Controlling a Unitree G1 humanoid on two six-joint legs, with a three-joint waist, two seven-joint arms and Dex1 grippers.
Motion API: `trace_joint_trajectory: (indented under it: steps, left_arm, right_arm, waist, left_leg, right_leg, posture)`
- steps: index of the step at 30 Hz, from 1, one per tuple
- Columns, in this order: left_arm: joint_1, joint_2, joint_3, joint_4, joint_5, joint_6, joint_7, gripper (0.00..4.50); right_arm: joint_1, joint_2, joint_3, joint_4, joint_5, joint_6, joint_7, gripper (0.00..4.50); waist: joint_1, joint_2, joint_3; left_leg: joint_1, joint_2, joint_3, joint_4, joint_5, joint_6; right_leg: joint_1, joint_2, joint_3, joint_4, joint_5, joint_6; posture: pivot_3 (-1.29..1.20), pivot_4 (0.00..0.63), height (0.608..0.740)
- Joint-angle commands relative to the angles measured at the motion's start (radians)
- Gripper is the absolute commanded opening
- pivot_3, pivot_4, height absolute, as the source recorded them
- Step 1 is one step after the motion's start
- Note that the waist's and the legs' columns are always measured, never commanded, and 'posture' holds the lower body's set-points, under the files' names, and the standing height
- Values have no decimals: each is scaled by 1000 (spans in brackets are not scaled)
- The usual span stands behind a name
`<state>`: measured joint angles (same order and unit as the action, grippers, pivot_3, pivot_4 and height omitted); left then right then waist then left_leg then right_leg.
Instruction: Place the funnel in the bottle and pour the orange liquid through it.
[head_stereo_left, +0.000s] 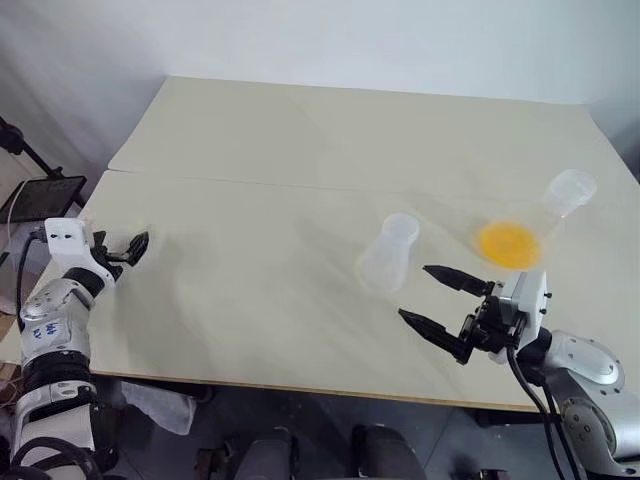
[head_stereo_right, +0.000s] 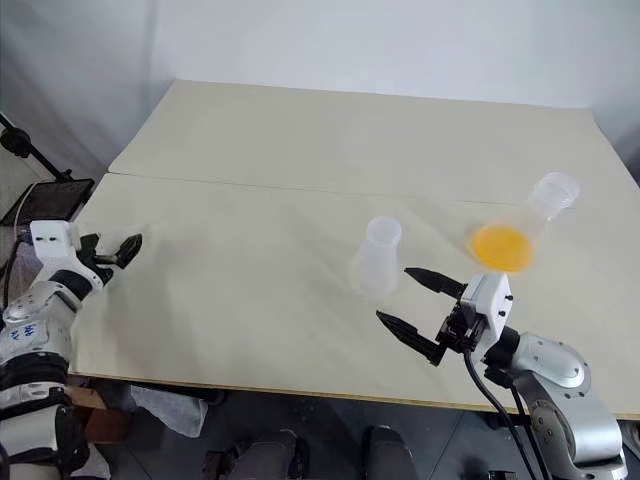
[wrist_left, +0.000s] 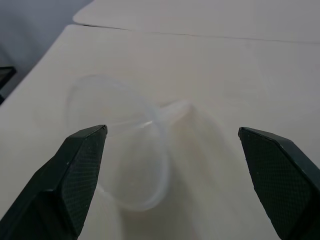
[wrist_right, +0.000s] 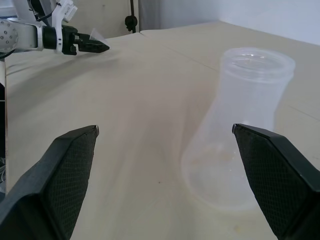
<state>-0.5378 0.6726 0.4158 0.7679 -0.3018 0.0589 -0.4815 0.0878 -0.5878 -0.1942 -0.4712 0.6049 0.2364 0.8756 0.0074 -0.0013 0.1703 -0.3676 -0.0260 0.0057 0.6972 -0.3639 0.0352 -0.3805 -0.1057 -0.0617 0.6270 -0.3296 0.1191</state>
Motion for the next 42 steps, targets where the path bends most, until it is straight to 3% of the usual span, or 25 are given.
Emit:
trace_joint_trajectory:
  steps: [1,4,8,17,28,36,42]
  left_arm:
    - [-28,6,-1,22,0,-22,-13,4462]
    - [-40,3,1,40,-5,-38,-24,4462]
    - [-43,4,2,51,-4,-46,-26,3661]
    - [76,4,66,-79,-85,-68,-109,3661]
    - [367,-70,104,-463,-137,-29,-76,3661]
    - [311,-85,69,-455,-105,-10,-17,3661]
    - [340,-134,144,-517,-138,-62,71,3661]
  right_arm:
    - [7,-2,-21,-37,9,-19,-6,4500]
    - [7,-1,-20,-36,7,-20,-9,4500]
    - [4,-1,-18,-32,5,-21,-11,4500]
    - [8,1,-16,-37,4,-19,-15,4500]
    - [29,-3,-19,-53,17,-5,-19,4500]
    - [7,-11,-14,-40,20,4,-6,4500]
    - [17,-5,-26,-35,10,-10,-9,4500]
  waist:
    - [0,0,0]
    - [-2,0,0]
    - [-4,0,0]
    - [-10,0,0]
    - [-3,0,0]
    - [-3,0,0]
    - [-10,1,0]
  left_leg:
    - [0,0,0,0,0,0]
    - [0,0,0,0,0,0]
    - [0,0,0,0,0,0]
    - [0,0,0,0,0,0]
    - [0,0,-3,0,0,0]
    - [1,-1,-4,0,0,0]
    - [1,-1,-4,-1,0,0]
  right_leg:
    - [0,0,0,0,0,0]
    - [0,0,0,0,0,0]
    - [0,0,-1,0,0,0]
    - [0,0,-1,0,0,0]
    - [2,-3,-1,-1,0,0]
    - [3,-3,-1,-1,0,0]
    - [3,-3,-2,-1,0,0]
  posture:
    - [0,150,740]
    - [0,150,740]
    - [0,150,740]
    - [0,150,740]
    - [0,150,740]
    - [0,150,740]
    - [0,150,740]
